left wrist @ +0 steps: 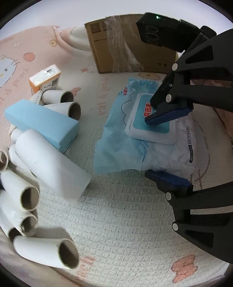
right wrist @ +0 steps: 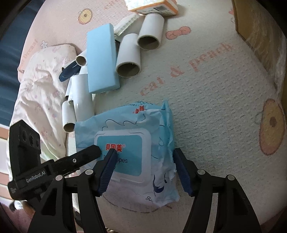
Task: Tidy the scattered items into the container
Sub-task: 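Grip the baby wipes pack with both tools and lift it, then carry the held wipes pack with both tools over the cardboard box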
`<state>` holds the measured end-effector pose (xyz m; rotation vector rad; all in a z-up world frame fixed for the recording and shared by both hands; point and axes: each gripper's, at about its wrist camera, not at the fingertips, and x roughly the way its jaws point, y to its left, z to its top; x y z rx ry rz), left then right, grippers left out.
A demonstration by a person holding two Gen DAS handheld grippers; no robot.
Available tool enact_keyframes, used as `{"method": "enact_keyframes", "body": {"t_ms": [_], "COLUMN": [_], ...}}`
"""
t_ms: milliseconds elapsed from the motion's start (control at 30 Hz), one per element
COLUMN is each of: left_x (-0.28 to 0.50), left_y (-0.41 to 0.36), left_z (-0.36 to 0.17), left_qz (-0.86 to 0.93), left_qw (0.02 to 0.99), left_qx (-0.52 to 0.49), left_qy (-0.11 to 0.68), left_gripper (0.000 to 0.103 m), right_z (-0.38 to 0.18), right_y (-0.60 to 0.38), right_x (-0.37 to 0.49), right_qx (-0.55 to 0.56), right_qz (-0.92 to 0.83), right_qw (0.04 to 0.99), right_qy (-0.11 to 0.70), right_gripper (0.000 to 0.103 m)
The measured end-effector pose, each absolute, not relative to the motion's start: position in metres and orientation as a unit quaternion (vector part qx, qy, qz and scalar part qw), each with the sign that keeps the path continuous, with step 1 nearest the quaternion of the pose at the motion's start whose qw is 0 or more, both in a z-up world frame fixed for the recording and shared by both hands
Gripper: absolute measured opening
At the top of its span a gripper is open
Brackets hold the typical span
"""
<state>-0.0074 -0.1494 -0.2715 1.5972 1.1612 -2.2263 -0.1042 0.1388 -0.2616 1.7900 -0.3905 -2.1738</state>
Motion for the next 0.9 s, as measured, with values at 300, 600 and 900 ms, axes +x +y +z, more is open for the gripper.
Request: {"method": "enact_keyframes", "body": {"t_ms": [300,600,900], "left_x": [0.002,-0.001,-0.028], "left_y": [-0.142,-0.124,-0.078], "left_z": [-0.239,-0.164,-0.091], "left_qz": [-0.768,-0.821,-0.864], "left_qw": [0.072,0.062,0.025], "left_qx": [0.519,0.47,0.43], "left_qy": [0.369,0.317,0.261], "left_gripper": [0.054,0.054,0.053], "right_z": [-0.238,-0.174,-0.096], "right_y": [0.132,0.136,0.176], "right_x": [-0.1,-0.093,-0.074], "right_qx": [0.589,0.525,0.442], "right_qz": [-0.789,-0.831,-0.875], "right_qw": [0.141,0.118,0.095], "right_qy": [-0.109,-0.138,-0.171], "right_gripper": [0.06,0.06,0.06]}}
